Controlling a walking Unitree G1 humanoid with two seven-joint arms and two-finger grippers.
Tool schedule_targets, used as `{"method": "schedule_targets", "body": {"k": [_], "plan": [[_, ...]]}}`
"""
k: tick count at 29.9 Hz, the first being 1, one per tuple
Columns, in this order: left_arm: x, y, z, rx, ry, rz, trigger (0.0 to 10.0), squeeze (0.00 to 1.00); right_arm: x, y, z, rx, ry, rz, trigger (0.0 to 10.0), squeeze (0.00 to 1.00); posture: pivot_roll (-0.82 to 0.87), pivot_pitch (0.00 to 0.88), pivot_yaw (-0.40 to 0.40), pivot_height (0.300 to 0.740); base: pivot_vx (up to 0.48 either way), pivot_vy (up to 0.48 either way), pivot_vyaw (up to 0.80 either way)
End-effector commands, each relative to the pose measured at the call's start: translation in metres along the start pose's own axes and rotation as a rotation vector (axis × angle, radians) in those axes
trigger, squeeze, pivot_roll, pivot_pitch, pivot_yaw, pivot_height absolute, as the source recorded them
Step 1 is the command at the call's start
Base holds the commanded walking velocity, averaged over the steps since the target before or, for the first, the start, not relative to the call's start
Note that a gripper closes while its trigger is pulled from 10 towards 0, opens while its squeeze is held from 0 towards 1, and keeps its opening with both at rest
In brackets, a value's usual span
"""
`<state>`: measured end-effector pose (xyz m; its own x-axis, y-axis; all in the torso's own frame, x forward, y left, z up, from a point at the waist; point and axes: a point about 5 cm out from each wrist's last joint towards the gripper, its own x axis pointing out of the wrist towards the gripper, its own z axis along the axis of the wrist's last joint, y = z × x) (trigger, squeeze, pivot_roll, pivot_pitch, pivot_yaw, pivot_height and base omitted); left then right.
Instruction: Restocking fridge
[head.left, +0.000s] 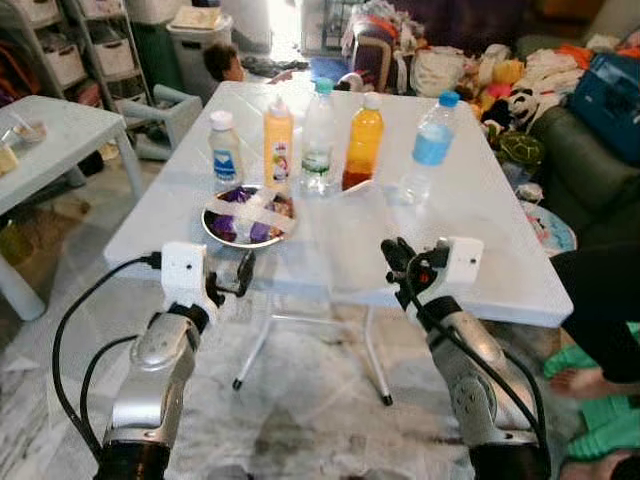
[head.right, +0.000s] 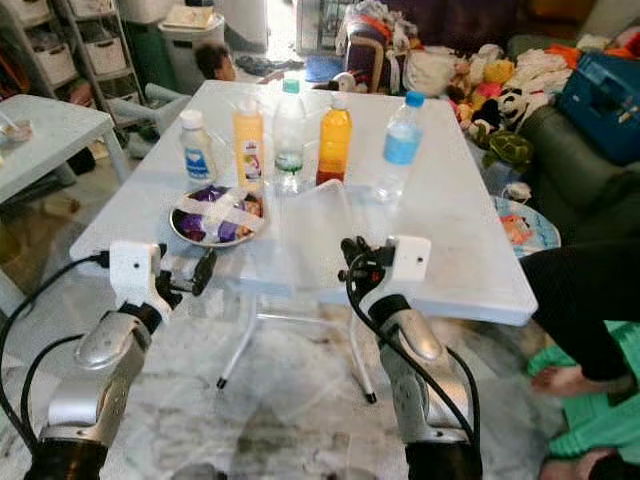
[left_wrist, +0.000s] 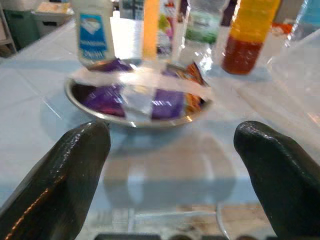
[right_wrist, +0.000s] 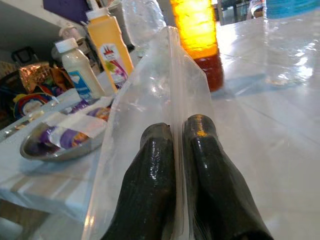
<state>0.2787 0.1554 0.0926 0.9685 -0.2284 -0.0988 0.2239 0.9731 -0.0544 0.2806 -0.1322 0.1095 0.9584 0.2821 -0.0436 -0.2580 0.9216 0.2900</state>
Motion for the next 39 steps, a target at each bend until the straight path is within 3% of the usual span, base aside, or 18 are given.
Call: {"method": "schedule_targets", "body": {"k": [1, 11, 16, 23, 27, 29, 33, 39], "plan": [[-0.001, 0.001, 0.001, 0.014, 0.003, 0.002, 10.0, 0.0, 0.002, 0.002, 0.002, -0.039, -0.011, 0.0, 10.0, 0.0, -0.02, 0.0, -0.022, 0.74, 0.0, 0.0, 0.0], [-0.005, 0.001, -0.004, 0.019, 0.024, 0.0, 10.0, 0.0, -0.004, -0.006, -0.005, -0.108, 0.002, -0.047, 10.0, 0.0, -0.01, 0.0, -0.02, 0.74, -0.147, 0.0, 0.0], [-0.009, 0.003, -0.013, 0.029, 0.059, 0.001, 10.0, 0.0, -0.006, -0.007, -0.007, -0.151, -0.011, -0.04, 10.0, 0.0, -0.01, 0.0, -0.013, 0.74, -0.36, 0.0, 0.8], [-0.016, 0.016, -0.032, 0.084, 0.123, 0.007, 10.0, 0.0, -0.005, -0.007, -0.008, -0.194, -0.036, -0.036, 10.0, 0.0, -0.01, 0.0, -0.011, 0.74, -0.384, 0.0, 0.79], [-0.032, 0.041, -0.042, 0.126, 0.167, 0.052, 10.0, 0.0, -0.005, -0.004, -0.006, -0.249, -0.06, -0.006, 10.0, 0.0, 0.0, 0.0, -0.005, 0.74, 0.0, 0.0, 0.79], [-0.038, 0.046, -0.045, 0.143, 0.178, 0.051, 10.0, 0.0, -0.006, -0.005, -0.005, -0.253, -0.065, -0.005, 10.0, 0.0, 0.0, 0.0, -0.012, 0.74, 0.0, 0.0, 0.79], [-0.041, 0.047, -0.046, 0.195, 0.146, 0.068, 10.0, 0.0, -0.006, -0.008, -0.008, -0.256, -0.064, -0.006, 10.0, 0.0, 0.01, 0.0, -0.019, 0.74, 0.0, 0.0, 0.78], [-0.036, 0.04, -0.038, 0.136, 0.067, 0.182, 10.0, 0.0, -0.005, -0.007, -0.004, -0.264, -0.093, -0.019, 10.0, 0.0, 0.01, 0.0, -0.017, 0.74, 0.0, 0.0, 0.78]]}}
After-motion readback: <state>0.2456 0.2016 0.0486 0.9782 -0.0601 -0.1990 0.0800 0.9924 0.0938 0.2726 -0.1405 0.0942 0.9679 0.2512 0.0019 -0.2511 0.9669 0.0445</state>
